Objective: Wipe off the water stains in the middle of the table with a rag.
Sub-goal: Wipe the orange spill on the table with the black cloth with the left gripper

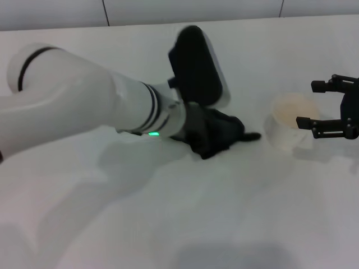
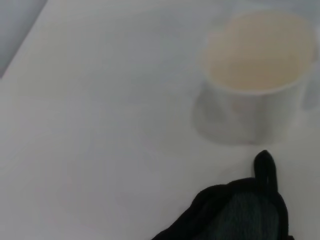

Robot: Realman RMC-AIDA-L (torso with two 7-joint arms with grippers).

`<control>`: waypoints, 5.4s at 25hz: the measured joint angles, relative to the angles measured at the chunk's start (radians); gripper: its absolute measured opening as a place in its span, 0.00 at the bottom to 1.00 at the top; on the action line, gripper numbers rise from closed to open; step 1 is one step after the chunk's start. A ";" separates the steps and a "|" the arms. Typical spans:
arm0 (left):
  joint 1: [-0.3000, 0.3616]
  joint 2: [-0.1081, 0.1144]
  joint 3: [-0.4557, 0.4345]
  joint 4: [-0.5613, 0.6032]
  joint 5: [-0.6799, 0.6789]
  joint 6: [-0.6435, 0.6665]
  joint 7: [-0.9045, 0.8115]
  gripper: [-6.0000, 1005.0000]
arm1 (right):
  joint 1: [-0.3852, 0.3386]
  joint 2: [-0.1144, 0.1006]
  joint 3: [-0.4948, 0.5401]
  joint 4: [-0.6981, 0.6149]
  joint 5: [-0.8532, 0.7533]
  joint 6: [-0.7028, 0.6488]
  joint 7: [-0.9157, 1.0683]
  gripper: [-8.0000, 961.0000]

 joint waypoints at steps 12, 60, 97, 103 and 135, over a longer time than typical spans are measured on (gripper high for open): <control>-0.020 -0.003 -0.079 -0.018 0.223 -0.004 -0.287 0.07 | 0.002 0.000 0.000 0.000 0.000 0.000 0.000 0.90; -0.020 -0.003 0.140 -0.006 0.184 -0.141 -0.142 0.07 | 0.000 0.001 0.000 0.004 0.000 0.002 0.005 0.90; 0.013 -0.002 0.208 0.058 0.252 -0.167 -0.214 0.07 | -0.001 0.001 0.000 0.013 0.000 0.017 0.005 0.90; 0.019 -0.002 0.234 0.094 0.252 -0.165 -0.212 0.07 | -0.002 -0.001 0.001 0.013 0.000 0.017 0.004 0.90; 0.062 -0.004 0.110 0.109 0.318 -0.115 -0.175 0.09 | -0.004 -0.002 0.014 0.013 -0.003 0.017 0.009 0.90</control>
